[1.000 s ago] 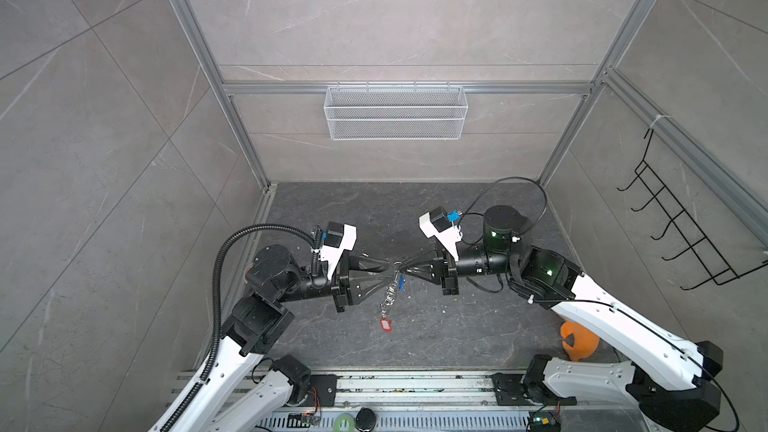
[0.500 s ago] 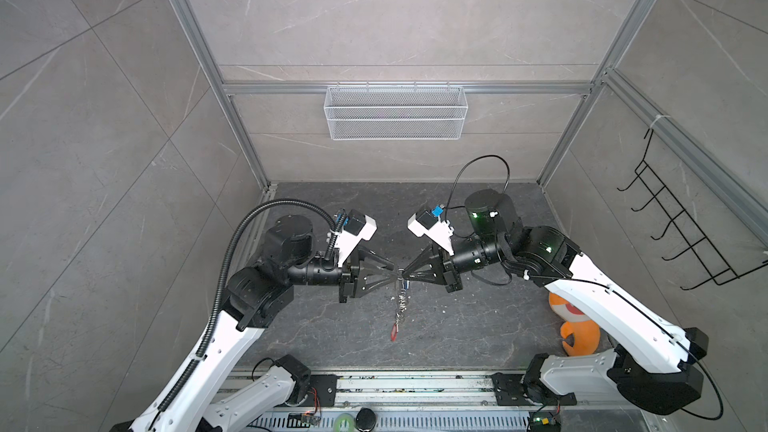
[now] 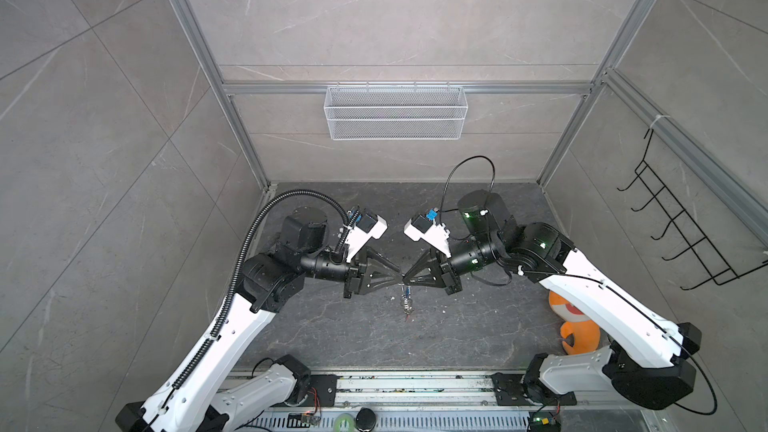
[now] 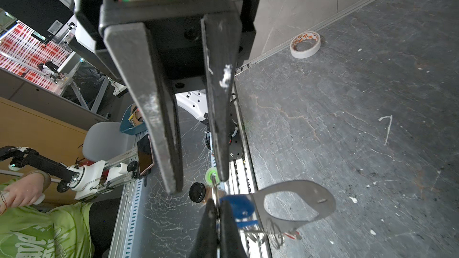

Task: Remove the keys from the keyring

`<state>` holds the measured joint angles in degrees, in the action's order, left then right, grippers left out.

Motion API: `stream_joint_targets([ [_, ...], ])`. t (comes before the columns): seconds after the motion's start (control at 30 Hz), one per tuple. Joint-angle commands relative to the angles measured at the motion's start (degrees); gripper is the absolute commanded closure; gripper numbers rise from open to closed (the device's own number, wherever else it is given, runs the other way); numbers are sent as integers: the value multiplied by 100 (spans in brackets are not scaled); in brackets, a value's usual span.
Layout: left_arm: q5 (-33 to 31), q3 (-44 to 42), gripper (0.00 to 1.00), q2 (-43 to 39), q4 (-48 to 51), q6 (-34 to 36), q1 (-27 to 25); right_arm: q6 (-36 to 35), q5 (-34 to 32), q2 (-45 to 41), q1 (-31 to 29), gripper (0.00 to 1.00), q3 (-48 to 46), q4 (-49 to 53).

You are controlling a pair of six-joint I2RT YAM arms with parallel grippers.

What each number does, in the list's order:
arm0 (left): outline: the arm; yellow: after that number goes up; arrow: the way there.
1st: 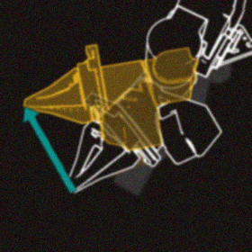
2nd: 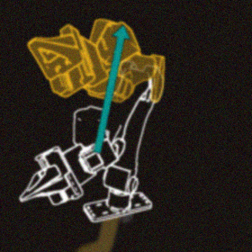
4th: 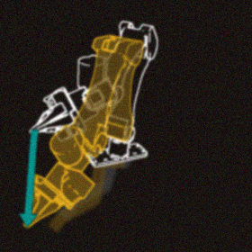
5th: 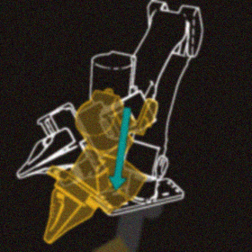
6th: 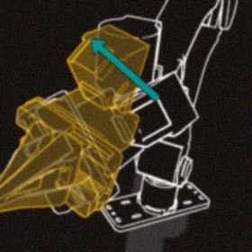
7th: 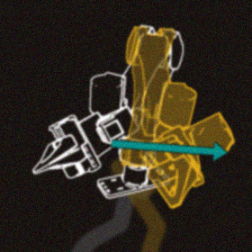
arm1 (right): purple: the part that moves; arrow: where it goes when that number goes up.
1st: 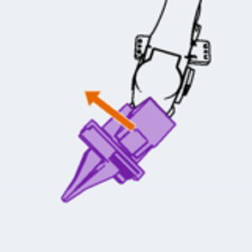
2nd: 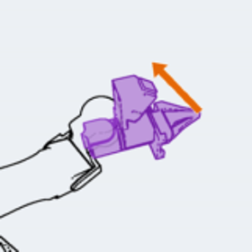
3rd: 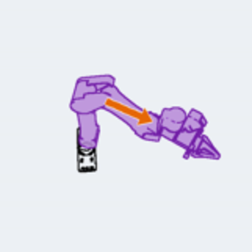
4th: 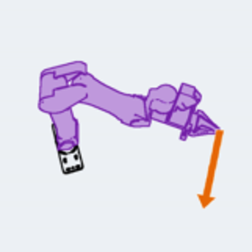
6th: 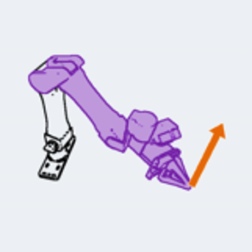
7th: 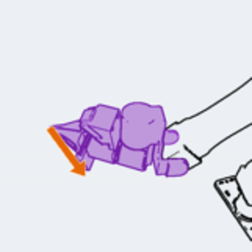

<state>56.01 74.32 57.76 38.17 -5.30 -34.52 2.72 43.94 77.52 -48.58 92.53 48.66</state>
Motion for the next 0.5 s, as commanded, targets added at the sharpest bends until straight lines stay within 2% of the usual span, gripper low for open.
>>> stream_joint_targets([
  [0.0,263,157,73,25,-81,42,-11,-138,9,-1,-36,100,240,-19],
  [0.17,247,126,78,71,-77,41,-13,-131,-9,31,-79,100,287,-88],
  [0.47,213,44,100,29,-285,-24,-13,-105,-70,55,-173,100,320,-188],
])
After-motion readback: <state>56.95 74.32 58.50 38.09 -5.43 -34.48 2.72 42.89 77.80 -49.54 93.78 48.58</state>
